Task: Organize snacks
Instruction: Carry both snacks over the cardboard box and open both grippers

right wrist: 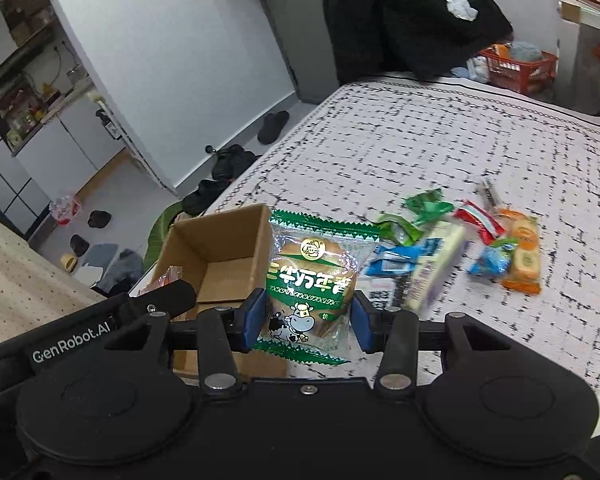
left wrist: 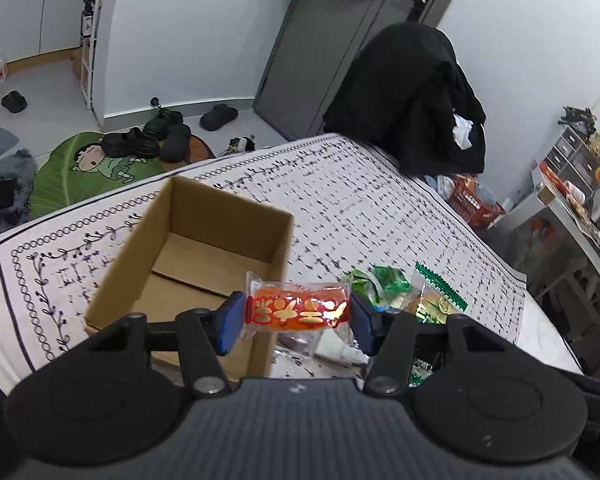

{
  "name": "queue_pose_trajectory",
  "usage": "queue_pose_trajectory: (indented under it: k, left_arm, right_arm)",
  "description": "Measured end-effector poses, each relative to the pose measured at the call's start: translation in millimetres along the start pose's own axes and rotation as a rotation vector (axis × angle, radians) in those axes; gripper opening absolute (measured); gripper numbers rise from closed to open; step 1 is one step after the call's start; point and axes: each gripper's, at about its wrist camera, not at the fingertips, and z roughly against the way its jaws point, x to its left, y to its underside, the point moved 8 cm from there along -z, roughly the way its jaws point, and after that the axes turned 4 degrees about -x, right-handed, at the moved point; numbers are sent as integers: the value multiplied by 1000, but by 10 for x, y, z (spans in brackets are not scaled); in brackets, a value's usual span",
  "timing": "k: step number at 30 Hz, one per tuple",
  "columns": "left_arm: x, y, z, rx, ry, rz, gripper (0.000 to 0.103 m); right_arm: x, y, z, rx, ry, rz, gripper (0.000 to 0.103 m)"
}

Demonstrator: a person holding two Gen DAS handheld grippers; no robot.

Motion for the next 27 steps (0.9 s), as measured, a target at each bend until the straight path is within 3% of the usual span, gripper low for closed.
queue_pose_trajectory:
  k: [15,27]
  left_arm:
    - [752,-248,11,-7,-65,112,55]
    - [1067,-354,-213,31,-73,183,56]
  right_arm:
    - [513,36,-241,30,-35,31,44]
    - [692,43,-507,69,-49,35,44]
